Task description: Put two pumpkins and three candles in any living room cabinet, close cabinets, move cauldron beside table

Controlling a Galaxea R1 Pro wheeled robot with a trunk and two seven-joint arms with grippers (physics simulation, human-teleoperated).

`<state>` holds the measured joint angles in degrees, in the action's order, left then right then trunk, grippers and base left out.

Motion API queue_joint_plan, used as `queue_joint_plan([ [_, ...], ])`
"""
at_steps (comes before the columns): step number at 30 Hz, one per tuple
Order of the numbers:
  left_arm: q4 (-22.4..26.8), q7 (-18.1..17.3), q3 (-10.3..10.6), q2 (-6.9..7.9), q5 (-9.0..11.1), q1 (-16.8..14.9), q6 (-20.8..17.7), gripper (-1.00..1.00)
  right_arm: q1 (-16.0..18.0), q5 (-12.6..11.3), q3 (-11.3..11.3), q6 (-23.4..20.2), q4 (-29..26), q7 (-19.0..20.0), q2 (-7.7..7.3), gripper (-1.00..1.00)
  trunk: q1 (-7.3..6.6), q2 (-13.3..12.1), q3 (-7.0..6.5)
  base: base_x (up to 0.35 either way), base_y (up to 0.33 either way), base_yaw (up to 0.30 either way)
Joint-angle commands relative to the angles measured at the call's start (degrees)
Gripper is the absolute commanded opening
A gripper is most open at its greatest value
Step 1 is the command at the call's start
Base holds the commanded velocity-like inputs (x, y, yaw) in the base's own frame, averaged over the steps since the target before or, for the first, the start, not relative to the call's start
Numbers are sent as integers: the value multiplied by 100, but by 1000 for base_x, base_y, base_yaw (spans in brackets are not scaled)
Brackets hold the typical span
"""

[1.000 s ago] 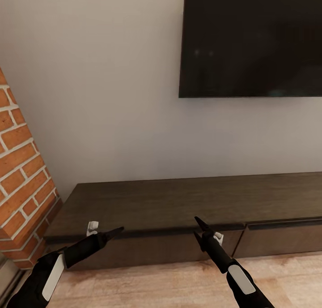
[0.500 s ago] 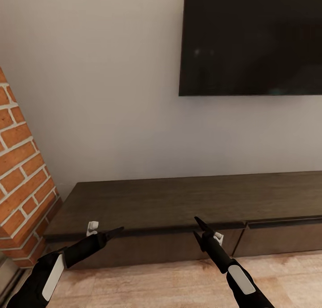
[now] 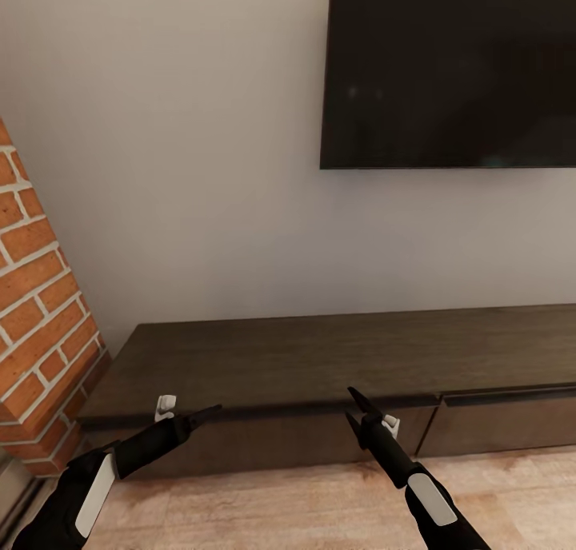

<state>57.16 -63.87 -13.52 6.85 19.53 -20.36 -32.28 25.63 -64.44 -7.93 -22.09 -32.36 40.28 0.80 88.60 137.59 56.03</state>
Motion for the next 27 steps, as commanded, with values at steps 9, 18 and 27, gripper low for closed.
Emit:
queue_joint_plan([
  [9,-2,-12,-2,1,25,-3,-51,100,3,-33,-24,-50,1,6,7,100,197,365,167,0,0,0],
  [18,0,-11,-2,1,24,-3,-51,100,3,-33,-24,-50,1,6,8,100,317,570,346,0,0,0],
  [27,-2,-10,-2,1,24,-3,-51,100,3,-33,-24,-50,1,6,8,100,340,582,545,0,0,0],
])
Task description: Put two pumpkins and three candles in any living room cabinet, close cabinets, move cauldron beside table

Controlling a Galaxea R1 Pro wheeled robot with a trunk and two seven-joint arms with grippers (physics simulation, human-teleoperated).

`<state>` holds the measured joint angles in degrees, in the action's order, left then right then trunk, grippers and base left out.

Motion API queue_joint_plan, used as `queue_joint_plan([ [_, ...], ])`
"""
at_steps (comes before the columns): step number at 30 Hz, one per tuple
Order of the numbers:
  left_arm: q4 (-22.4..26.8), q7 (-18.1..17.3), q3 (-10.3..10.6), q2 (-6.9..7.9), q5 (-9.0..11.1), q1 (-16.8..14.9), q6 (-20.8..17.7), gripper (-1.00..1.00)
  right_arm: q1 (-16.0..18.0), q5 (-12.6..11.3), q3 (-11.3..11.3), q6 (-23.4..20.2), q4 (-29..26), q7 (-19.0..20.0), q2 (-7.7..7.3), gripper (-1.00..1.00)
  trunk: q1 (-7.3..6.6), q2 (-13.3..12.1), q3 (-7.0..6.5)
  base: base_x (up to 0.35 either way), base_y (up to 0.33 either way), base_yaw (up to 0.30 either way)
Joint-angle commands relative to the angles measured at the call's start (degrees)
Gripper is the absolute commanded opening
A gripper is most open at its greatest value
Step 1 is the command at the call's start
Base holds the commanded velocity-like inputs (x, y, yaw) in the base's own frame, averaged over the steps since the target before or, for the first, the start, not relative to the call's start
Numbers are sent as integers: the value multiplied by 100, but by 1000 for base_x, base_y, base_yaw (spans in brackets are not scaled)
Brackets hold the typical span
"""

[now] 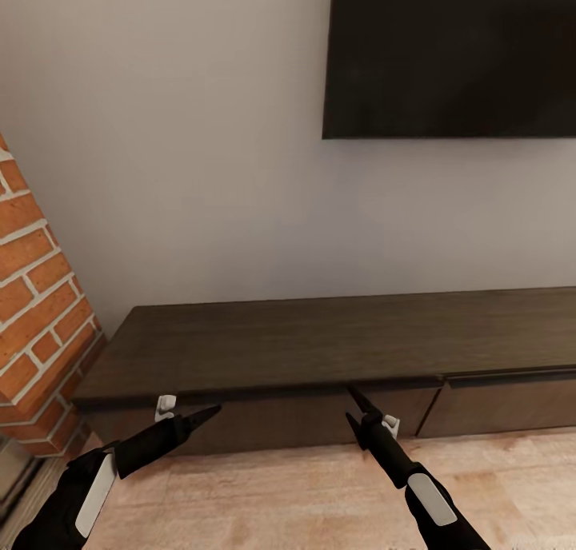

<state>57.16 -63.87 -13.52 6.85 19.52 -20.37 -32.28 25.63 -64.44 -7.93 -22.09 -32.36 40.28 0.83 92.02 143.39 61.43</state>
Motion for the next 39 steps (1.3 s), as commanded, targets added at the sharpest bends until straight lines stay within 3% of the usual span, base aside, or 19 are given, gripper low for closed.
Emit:
queue_joint_plan([
  [1,-1,-10,-2,1,25,-3,-51,100,3,-33,-24,-50,1,4,5,100,1,4,28,0,0,0],
  [39,-2,-3,-2,1,25,-3,-51,100,3,-33,-24,-50,1,5,5,100,1,4,28,56,12,0],
])
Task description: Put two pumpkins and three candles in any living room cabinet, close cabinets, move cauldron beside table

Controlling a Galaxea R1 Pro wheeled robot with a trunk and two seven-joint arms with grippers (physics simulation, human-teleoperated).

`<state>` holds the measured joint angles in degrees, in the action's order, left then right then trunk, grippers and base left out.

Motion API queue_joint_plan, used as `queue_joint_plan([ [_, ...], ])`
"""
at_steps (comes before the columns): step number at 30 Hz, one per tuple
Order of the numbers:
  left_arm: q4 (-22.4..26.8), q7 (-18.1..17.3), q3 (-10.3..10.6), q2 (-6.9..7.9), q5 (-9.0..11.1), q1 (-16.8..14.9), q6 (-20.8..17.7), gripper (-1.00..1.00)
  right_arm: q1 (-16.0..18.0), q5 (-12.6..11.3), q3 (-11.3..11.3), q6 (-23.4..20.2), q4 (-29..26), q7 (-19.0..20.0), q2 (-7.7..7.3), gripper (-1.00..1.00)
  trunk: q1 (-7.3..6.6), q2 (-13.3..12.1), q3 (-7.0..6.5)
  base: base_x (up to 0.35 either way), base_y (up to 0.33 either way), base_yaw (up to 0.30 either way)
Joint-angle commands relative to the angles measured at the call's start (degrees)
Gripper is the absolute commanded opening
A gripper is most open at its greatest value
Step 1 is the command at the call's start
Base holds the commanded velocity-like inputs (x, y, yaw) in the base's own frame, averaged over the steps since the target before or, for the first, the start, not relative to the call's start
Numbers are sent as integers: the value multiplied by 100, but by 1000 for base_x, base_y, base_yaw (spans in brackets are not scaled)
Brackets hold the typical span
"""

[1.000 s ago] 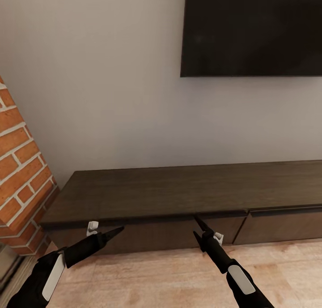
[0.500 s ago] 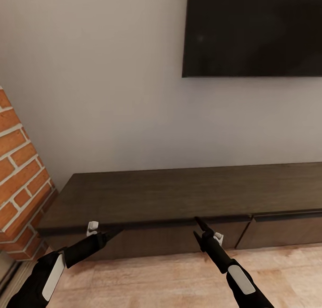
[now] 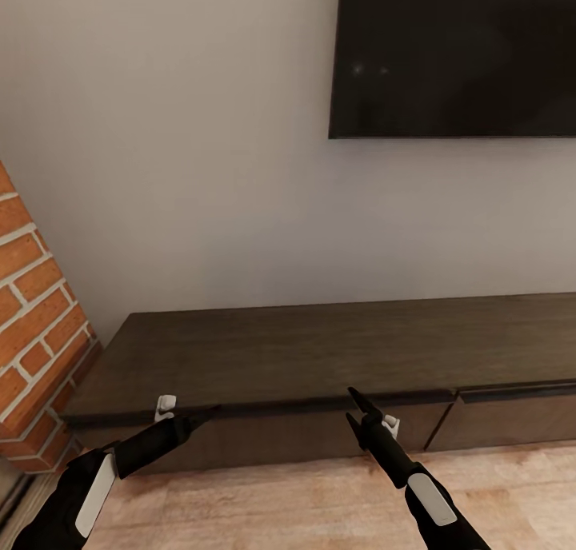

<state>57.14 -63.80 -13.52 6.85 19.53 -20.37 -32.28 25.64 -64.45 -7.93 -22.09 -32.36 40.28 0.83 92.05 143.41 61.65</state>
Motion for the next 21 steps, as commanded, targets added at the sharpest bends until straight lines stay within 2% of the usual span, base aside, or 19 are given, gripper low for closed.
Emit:
queue_joint_plan([
  [1,-1,-9,-2,1,25,-2,-50,100,3,-32,-24,-50,1,6,5,100,-1,2,5,12,4,0],
  [11,-1,-9,-2,1,25,-2,-50,100,3,-32,-24,-50,7,6,5,100,-1,2,5,25,5,0],
  [14,0,-9,-2,1,25,-2,-50,100,3,-32,-24,-50,9,6,5,100,7,6,71,4,1,0],
  [21,4,-17,-2,1,25,-2,-55,100,3,-32,-24,-50,7,6,5,100,7,6,71,1,0,0],
])
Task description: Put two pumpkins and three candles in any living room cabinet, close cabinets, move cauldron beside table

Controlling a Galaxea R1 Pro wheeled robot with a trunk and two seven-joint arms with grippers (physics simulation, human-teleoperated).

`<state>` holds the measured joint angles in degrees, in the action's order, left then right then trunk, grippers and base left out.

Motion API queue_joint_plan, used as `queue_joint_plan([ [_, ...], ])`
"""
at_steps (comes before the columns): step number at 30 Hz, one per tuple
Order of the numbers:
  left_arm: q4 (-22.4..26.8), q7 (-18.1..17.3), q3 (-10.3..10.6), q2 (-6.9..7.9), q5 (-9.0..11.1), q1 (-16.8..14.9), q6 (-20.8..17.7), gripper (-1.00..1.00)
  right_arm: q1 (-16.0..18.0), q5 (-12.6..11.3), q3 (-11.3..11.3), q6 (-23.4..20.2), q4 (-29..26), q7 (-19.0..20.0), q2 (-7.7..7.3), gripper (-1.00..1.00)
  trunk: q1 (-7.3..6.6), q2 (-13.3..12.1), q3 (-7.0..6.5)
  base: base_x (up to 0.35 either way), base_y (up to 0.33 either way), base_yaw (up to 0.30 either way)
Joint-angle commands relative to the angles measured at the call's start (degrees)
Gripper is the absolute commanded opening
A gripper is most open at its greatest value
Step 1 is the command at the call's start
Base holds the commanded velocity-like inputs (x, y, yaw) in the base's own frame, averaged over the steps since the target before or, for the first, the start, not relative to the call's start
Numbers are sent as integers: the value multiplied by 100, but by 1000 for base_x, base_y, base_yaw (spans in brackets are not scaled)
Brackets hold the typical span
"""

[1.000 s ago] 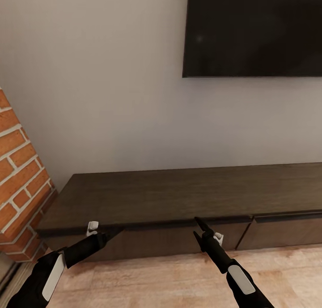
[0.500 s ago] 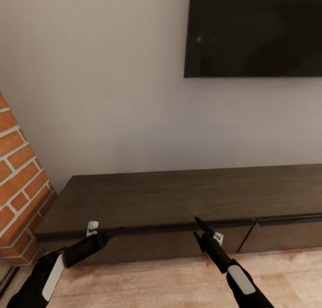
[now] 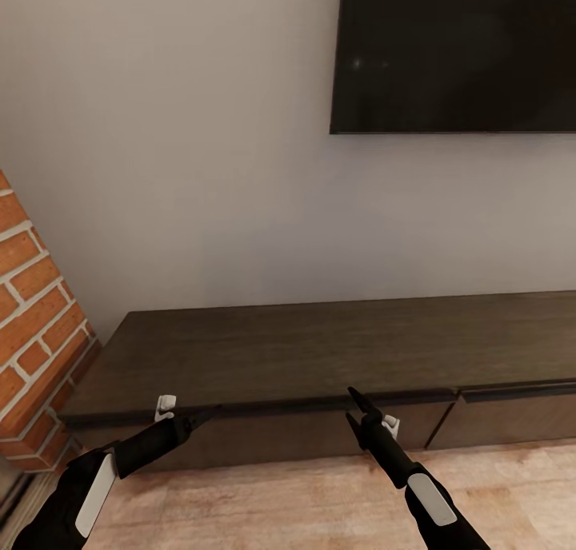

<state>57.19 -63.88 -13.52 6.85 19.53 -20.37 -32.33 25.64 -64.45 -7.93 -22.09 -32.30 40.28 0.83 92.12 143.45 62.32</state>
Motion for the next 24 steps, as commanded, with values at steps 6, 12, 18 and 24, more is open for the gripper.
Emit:
queue_joint_plan([
  [6,2,-10,-2,1,24,-2,-50,100,3,-32,-24,-50,2,6,5,100,-1,2,5,0,0,0],
  [12,-3,-11,-2,1,24,-2,-49,100,3,-32,-24,-50,4,4,5,100,-1,2,5,0,0,0],
  [18,-5,-9,-2,1,24,-2,-46,100,3,-32,-24,-50,5,-1,5,100,-1,2,5,0,0,0],
  [24,-6,-6,-2,1,24,-2,-46,100,3,-32,-24,-50,10,-7,5,100,-1,2,5,0,0,0],
])
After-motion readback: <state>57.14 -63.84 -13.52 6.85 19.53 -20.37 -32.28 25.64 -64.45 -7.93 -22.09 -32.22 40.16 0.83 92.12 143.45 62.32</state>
